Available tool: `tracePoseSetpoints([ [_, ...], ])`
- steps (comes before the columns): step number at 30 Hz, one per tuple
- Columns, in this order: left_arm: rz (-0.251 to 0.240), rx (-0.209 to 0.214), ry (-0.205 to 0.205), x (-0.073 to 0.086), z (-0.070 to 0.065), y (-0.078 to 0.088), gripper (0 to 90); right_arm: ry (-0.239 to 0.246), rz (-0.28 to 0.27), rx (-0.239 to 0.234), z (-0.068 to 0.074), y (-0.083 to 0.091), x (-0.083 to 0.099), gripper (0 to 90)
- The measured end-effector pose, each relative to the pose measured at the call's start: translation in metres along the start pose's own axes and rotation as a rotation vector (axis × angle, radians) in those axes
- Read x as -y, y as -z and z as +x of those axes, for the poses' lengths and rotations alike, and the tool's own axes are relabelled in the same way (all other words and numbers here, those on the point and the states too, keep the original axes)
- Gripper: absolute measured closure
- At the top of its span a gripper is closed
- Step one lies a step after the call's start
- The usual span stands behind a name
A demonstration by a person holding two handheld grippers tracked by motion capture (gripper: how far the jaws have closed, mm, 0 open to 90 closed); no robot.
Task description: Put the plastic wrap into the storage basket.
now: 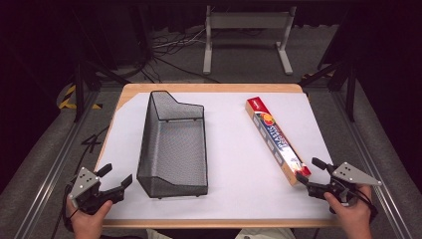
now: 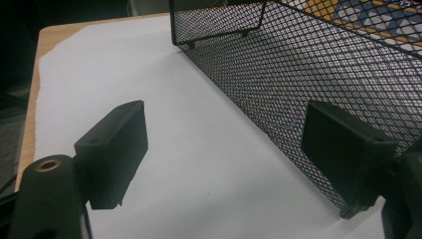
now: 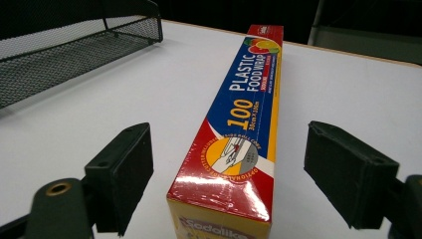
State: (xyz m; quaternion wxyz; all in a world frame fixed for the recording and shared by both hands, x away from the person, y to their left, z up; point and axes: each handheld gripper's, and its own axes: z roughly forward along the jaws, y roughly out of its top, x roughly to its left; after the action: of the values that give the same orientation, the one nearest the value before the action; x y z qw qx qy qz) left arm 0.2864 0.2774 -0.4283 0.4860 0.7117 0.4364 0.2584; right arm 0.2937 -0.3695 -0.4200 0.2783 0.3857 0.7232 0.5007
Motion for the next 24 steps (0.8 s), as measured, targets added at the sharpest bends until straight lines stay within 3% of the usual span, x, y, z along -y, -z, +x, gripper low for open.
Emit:
tracePoseSetpoints([
  [3,0.002,0.01,0.001,0.0,0.0,-0.002,19.5,0.025,0.018,0.015,0.002,-0.002,-0.003,19.3],
  [6,0.012,0.008,-0.025,-0.003,-0.006,-0.004,19.4,-0.018,0.024,-0.005,0.004,-0.002,-0.005,19.7],
  [9,0.026,0.019,-0.045,-0.003,-0.012,-0.006,19.4,-0.01,0.039,0.015,0.003,-0.002,-0.009,19.5],
  [13,0.023,0.009,-0.027,-0.003,-0.011,-0.003,19.4,-0.034,0.047,0.022,0.003,-0.003,-0.013,19.3],
  [21,0.028,-0.008,-0.039,-0.003,-0.014,-0.002,19.4,-0.056,0.075,0.005,0.006,-0.015,-0.032,18.2],
  [24,0.03,-0.017,-0.065,-0.003,-0.017,-0.001,19.4,-0.052,0.093,0.004,0.008,-0.024,-0.05,16.9],
])
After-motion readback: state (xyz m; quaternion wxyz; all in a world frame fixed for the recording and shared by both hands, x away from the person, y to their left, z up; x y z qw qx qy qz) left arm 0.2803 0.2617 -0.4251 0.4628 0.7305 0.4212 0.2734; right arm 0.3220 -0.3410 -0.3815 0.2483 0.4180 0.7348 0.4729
